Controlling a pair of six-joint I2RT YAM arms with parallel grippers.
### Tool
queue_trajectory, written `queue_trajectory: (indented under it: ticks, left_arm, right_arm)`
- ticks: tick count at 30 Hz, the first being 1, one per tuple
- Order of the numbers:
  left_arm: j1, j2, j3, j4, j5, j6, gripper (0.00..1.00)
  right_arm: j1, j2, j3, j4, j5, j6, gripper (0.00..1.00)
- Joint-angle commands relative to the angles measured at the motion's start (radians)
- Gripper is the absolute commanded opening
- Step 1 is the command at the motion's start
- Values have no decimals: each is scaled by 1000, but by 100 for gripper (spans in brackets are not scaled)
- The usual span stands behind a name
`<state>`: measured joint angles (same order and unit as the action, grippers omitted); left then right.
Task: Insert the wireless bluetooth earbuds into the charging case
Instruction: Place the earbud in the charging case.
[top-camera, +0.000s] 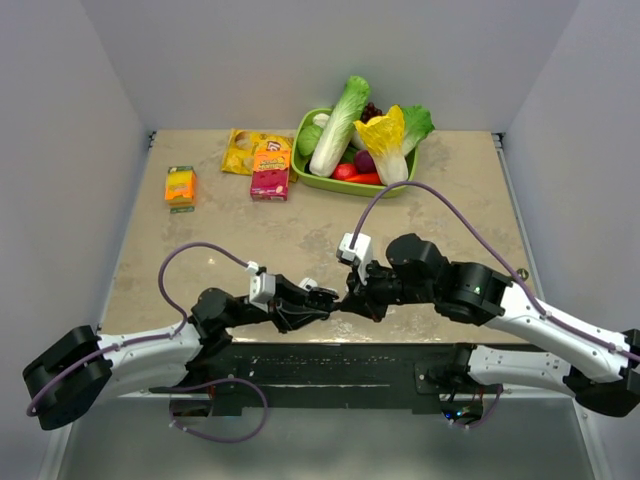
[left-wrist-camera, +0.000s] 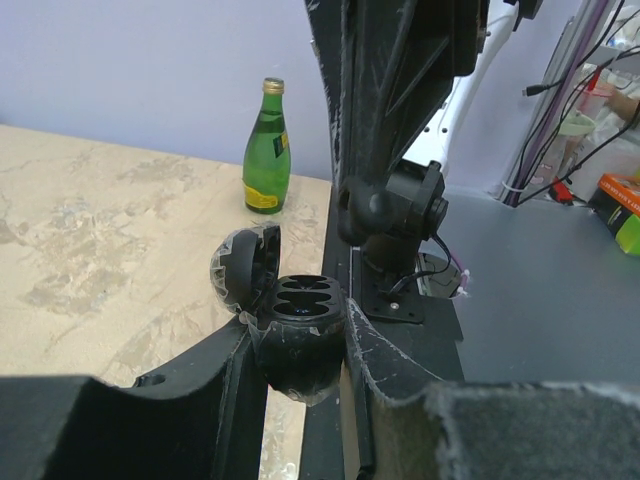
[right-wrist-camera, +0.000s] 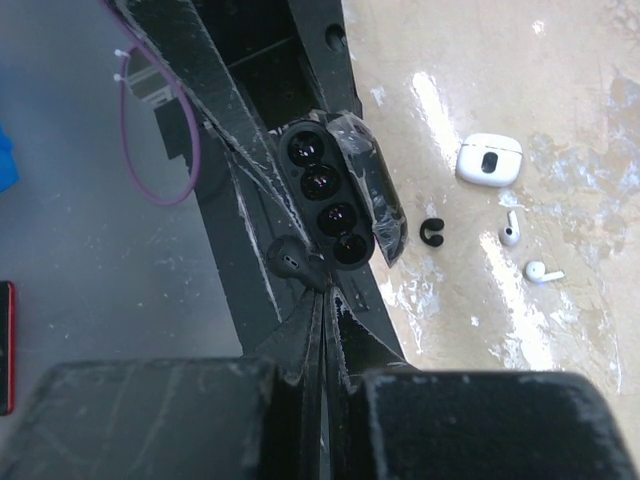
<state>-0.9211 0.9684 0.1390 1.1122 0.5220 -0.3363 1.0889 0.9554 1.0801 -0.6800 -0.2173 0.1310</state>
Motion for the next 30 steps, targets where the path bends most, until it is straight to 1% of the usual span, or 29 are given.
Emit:
queue_trajectory:
  ticks: [1,12,25,30]
  left_arm:
    - [5,-14,50,43,15,26,0]
    - [5,-31,45,52,19,20,0]
    - [5,-11,53,67,26,14,0]
    - [5,-4,62,72,29,14,0]
  right_arm:
    - [14,14,6,48,38,21,0]
    - [16,39,6,59,117,38,0]
    - [25,75,17,48,95,24,0]
    - [34,86,29,34,119,24,0]
